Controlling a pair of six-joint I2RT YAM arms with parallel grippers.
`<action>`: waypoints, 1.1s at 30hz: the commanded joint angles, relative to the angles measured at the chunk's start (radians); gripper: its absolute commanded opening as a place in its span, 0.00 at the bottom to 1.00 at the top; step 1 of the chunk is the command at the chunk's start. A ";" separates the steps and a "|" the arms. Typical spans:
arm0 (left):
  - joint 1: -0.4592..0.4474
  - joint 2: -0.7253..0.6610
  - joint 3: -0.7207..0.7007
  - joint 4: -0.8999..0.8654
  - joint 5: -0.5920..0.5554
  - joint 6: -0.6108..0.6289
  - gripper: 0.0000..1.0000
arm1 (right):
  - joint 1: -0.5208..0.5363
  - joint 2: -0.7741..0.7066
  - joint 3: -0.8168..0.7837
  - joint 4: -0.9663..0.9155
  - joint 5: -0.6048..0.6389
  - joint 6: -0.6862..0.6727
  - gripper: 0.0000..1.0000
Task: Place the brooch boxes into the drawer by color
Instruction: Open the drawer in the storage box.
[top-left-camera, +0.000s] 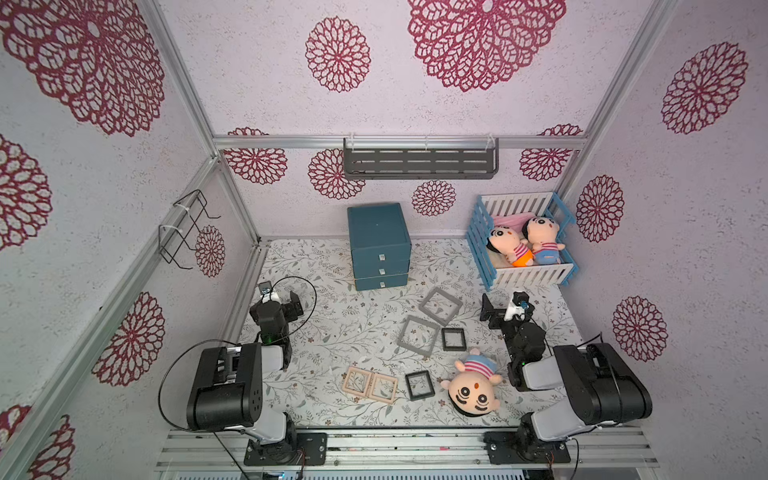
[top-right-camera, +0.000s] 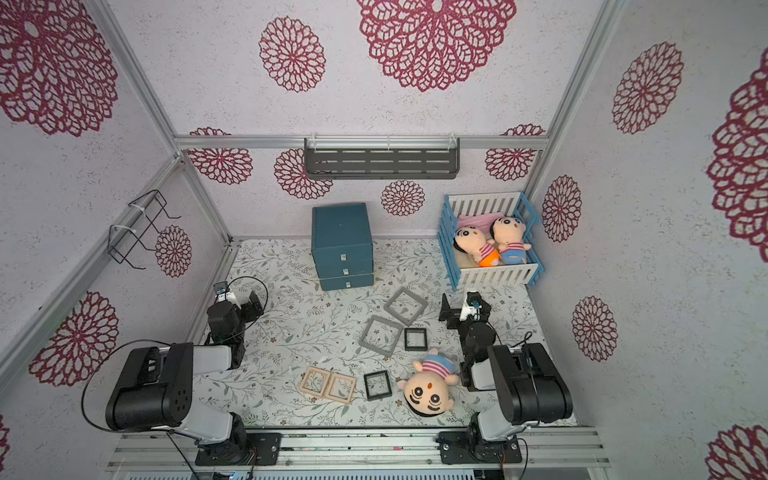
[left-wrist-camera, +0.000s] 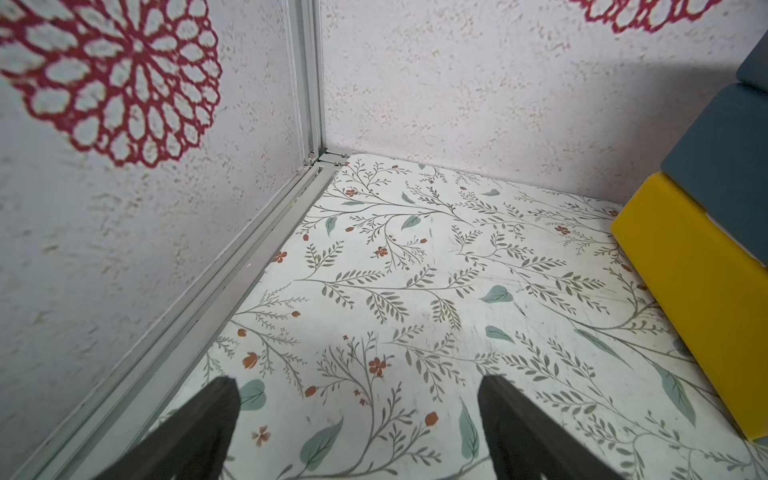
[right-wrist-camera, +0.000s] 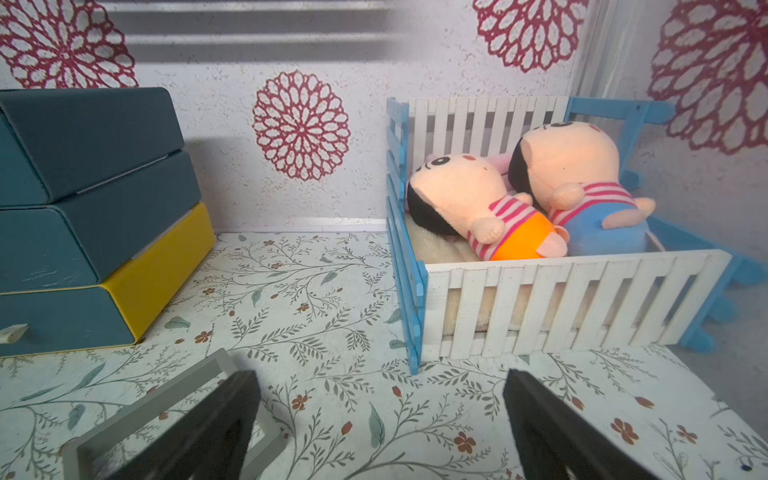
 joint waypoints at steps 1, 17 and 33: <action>-0.008 0.010 0.017 0.035 -0.001 0.009 0.97 | -0.004 0.001 0.008 0.034 -0.009 -0.009 0.99; -0.008 0.011 0.017 0.033 -0.001 0.011 0.97 | -0.004 0.001 0.010 0.034 -0.009 -0.009 0.99; -0.050 -0.140 0.262 -0.434 -0.097 0.005 0.97 | 0.039 -0.283 -0.045 -0.078 0.176 -0.003 0.99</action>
